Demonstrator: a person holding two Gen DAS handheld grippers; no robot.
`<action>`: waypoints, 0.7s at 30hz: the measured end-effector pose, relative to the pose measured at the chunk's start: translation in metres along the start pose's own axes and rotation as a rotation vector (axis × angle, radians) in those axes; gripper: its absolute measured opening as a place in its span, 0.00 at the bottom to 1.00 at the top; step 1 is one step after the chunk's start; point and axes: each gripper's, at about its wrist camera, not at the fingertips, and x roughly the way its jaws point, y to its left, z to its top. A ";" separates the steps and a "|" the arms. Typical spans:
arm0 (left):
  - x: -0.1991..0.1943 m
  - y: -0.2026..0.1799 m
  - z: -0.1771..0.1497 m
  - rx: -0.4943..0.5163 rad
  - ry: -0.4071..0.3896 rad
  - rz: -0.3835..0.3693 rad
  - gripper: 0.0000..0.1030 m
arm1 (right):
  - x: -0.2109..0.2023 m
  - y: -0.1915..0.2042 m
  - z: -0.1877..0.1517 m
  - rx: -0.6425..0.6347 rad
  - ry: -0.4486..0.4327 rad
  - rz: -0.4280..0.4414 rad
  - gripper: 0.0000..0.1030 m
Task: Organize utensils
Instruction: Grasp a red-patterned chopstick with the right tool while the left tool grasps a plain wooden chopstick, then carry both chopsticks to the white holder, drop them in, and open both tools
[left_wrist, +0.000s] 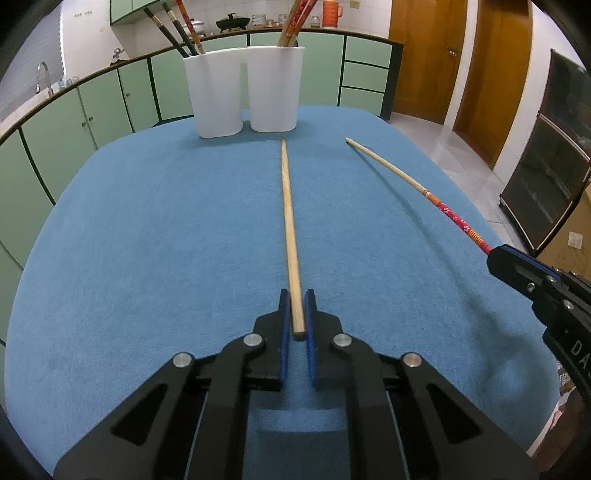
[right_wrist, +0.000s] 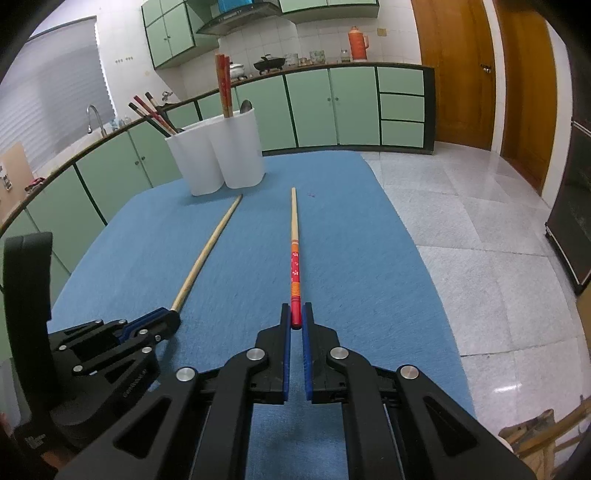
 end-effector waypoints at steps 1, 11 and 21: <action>-0.004 0.001 0.001 0.006 -0.004 0.005 0.06 | -0.001 0.001 0.001 -0.004 -0.003 -0.002 0.05; -0.059 0.009 0.021 0.051 -0.138 0.029 0.06 | -0.024 0.009 0.018 -0.035 -0.059 -0.007 0.05; -0.109 0.021 0.050 0.025 -0.265 -0.002 0.06 | -0.058 0.022 0.054 -0.058 -0.145 0.020 0.05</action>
